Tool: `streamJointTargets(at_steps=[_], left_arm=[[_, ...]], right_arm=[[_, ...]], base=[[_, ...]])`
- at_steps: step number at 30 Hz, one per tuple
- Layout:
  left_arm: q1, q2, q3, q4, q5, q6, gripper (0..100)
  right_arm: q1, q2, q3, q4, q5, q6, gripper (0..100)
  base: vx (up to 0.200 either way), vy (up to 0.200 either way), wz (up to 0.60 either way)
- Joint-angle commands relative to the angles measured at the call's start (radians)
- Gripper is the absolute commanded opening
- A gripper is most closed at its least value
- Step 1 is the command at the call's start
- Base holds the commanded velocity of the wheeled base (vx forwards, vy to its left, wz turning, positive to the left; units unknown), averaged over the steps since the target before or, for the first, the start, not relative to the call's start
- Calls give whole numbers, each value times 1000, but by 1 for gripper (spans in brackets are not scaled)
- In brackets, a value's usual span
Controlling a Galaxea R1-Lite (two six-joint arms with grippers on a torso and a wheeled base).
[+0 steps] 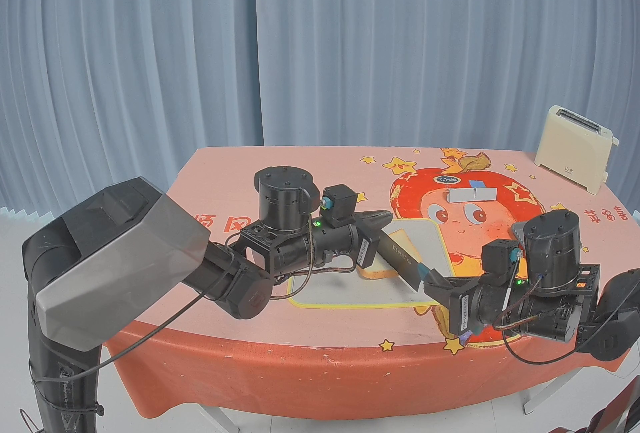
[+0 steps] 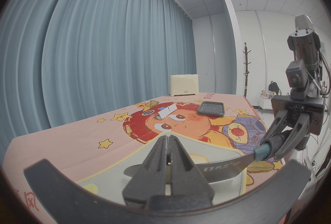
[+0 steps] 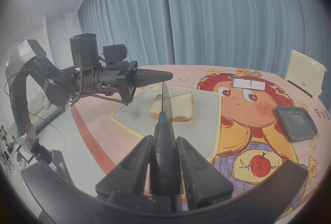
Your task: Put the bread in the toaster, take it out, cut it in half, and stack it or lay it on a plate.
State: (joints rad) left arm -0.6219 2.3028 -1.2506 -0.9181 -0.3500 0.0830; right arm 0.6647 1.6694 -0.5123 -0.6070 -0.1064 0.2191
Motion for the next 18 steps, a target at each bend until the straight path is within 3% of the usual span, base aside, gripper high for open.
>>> streamJointTargets(at_steps=[1, 9, 14, 18], left_arm=[[-1, -3, 19, -12, 0, 0, 0], [1, 29, 22, -33, 8, 1, 0], [-2, 30, 10, -33, 8, 1, 0], [-2, 30, 7, -33, 9, 0, 0]], right_arm=[[0, 0, 0, 0, 1, 0, 0], [-4, 0, -8, -2, 1, 2, 0], [3, -2, -25, 1, -1, 49, 0], [4, -2, -28, 1, 1, 52, 0]], base=[[0, 0, 0], [0, 0, 0], [0, 0, 0], [0, 0, 0]])
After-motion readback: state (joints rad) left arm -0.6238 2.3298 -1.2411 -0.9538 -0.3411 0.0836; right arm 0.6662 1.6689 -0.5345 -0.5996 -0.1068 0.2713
